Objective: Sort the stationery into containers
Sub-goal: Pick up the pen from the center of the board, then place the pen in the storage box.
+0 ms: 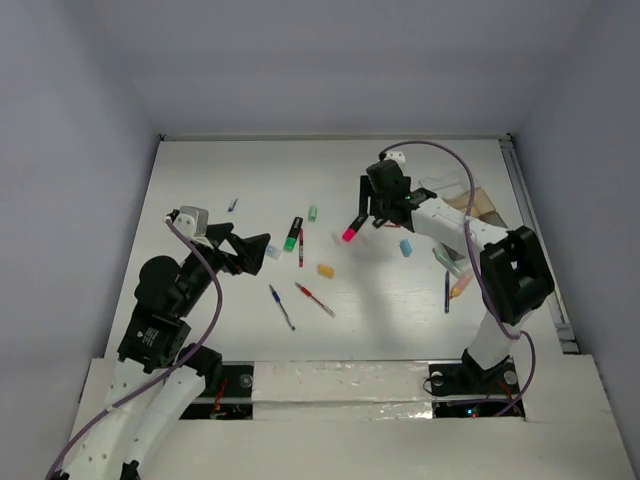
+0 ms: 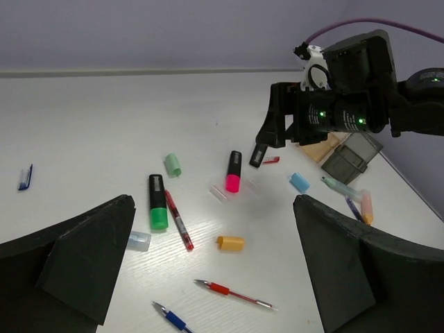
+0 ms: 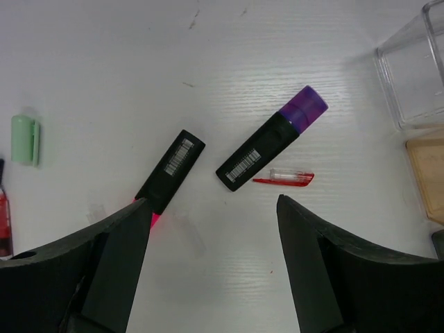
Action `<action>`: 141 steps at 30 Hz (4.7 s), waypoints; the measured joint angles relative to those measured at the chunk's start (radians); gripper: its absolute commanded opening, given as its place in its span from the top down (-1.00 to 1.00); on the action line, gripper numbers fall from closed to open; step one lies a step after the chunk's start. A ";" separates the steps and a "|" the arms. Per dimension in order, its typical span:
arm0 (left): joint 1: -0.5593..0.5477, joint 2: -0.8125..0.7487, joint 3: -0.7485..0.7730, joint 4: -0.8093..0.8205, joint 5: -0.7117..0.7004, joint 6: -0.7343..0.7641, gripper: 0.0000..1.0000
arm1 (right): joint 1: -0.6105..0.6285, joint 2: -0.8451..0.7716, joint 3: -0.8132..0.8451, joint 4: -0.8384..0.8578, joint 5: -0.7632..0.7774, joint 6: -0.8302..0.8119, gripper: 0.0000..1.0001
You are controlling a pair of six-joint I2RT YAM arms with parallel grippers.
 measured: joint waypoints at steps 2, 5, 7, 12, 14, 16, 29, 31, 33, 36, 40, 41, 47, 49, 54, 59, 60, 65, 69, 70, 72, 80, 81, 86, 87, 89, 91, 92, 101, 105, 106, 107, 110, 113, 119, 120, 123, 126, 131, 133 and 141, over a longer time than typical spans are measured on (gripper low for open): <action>-0.004 -0.005 0.000 0.000 0.000 0.002 -0.98 | -0.011 0.002 0.009 0.000 0.005 0.006 -0.56; -0.010 -0.005 0.000 0.000 -0.001 0.003 -0.98 | -0.035 0.001 0.011 0.000 0.006 0.016 -0.56; -0.012 -0.005 0.000 -0.002 0.000 0.003 -0.98 | -0.052 0.001 0.011 0.000 0.006 0.022 -0.56; -0.019 -0.005 0.000 -0.003 0.000 0.005 -0.98 | -0.081 0.003 0.011 0.001 0.013 0.034 -0.55; -0.023 -0.005 0.000 -0.003 0.000 0.005 -0.98 | -0.088 0.011 0.012 0.002 0.014 0.036 -0.55; -0.025 -0.005 0.000 -0.003 0.002 0.005 -0.98 | -0.095 0.030 0.017 0.002 0.013 0.040 -0.53; -0.043 -0.005 0.000 -0.002 0.016 0.006 -0.98 | -0.142 0.221 0.087 0.001 -0.006 0.065 -0.41; -0.043 -0.004 0.000 -0.002 0.019 0.007 -0.98 | -0.156 0.236 0.098 0.002 -0.008 0.071 -0.36; -0.043 -0.002 0.000 -0.002 0.023 0.008 -0.98 | -0.167 0.243 0.099 0.009 -0.016 0.079 -0.34; -0.043 0.002 0.000 -0.002 0.026 0.010 -0.98 | -0.181 0.252 0.099 0.014 -0.033 0.092 -0.30; -0.043 0.006 0.000 -0.002 0.027 0.013 -0.98 | -0.181 0.272 0.100 0.030 -0.068 0.112 -0.19; -0.043 0.006 0.000 -0.002 0.027 0.014 -0.98 | -0.181 0.283 0.105 0.033 -0.071 0.113 -0.16; -0.043 0.006 0.000 -0.002 0.032 0.017 -0.98 | -0.182 0.330 0.171 0.039 -0.092 0.122 0.12; -0.043 0.006 0.000 -0.002 0.037 0.018 -0.98 | -0.181 0.336 0.178 0.042 -0.093 0.122 0.16; -0.043 0.006 0.000 -0.002 0.043 0.018 -0.98 | -0.169 0.366 0.220 0.041 -0.100 0.126 0.51; -0.043 0.006 0.000 -0.002 0.045 0.018 -0.98 | -0.149 0.386 0.243 0.063 -0.120 0.136 0.71; -0.043 0.006 0.000 -0.002 0.045 0.019 -0.98 | -0.148 0.386 0.243 0.069 -0.128 0.141 0.71; -0.043 0.006 0.000 -0.002 0.046 0.021 -0.98 | -0.142 0.356 0.207 0.165 -0.168 0.179 0.71; -0.043 0.014 0.000 0.000 0.053 0.021 -0.98 | -0.141 0.211 0.129 0.220 -0.135 0.185 0.73; -0.043 0.020 0.000 0.000 0.057 0.021 -0.98 | -0.142 0.167 0.117 0.234 -0.116 0.184 0.73; -0.043 0.031 0.000 0.000 0.063 0.021 -0.98 | -0.146 0.076 0.084 0.278 -0.078 0.180 0.75; -0.043 0.038 0.000 0.002 0.080 0.021 -0.98 | -0.306 -0.122 -0.039 0.376 0.055 0.182 0.72; -0.043 0.038 0.000 0.002 0.082 0.021 -0.98 | -0.329 -0.115 -0.045 0.375 0.070 0.182 0.71; -0.043 0.046 0.000 0.004 0.091 0.021 -0.98 | -0.387 -0.066 -0.060 0.364 0.138 0.188 0.72; -0.043 0.049 0.000 0.004 0.094 0.022 -0.98 | -0.395 -0.058 -0.061 0.361 0.148 0.190 0.72; -0.043 0.055 0.000 0.004 0.098 0.022 -0.98 | -0.406 -0.045 -0.061 0.361 0.166 0.191 0.72; -0.043 0.060 0.000 0.004 0.102 0.023 -0.98 | -0.413 -0.037 -0.061 0.361 0.182 0.193 0.71; -0.043 0.062 0.000 0.004 0.104 0.024 -0.98 | -0.417 -0.032 -0.061 0.361 0.190 0.193 0.70; -0.043 0.078 0.000 0.005 0.108 0.026 -0.98 | -0.429 0.054 -0.061 0.367 0.216 0.249 0.65; -0.043 0.082 0.000 0.005 0.108 0.026 -0.98 | -0.436 0.080 -0.059 0.365 0.215 0.285 0.65; -0.043 0.082 0.000 0.005 0.108 0.026 -0.98 | -0.438 0.084 -0.058 0.365 0.215 0.293 0.65; -0.043 0.083 0.000 0.005 0.109 0.026 -0.98 | -0.439 0.088 -0.058 0.366 0.215 0.303 0.65; -0.043 0.085 0.000 0.005 0.109 0.028 -0.98 | -0.445 0.093 -0.058 0.365 0.216 0.325 0.62; -0.043 0.085 0.000 0.005 0.109 0.029 -0.98 | -0.446 0.095 -0.058 0.364 0.216 0.344 0.47; -0.043 0.085 0.000 0.005 0.109 0.032 -0.98 | -0.446 0.097 -0.058 0.370 0.212 0.360 -0.04; -0.043 0.085 0.000 0.005 0.109 0.032 -0.98 | -0.446 0.097 -0.059 0.374 0.209 0.358 -0.06; -0.043 0.085 0.000 0.005 0.109 0.032 -0.98 | -0.446 0.089 -0.062 0.384 0.195 0.350 -0.13; -0.043 0.085 0.000 0.005 0.109 0.032 -0.98 | -0.446 0.056 -0.071 0.389 0.175 0.325 -0.15; -0.043 0.085 0.000 0.005 0.108 0.032 -0.98 | -0.437 -0.047 -0.067 0.386 0.048 0.244 -0.02; -0.042 0.085 0.000 0.005 0.107 0.031 -0.98 | -0.407 -0.069 -0.039 0.365 -0.023 0.200 0.03; -0.031 0.085 0.000 0.005 0.089 0.029 -0.98 | -0.029 -0.047 0.019 0.256 -0.214 0.066 0.15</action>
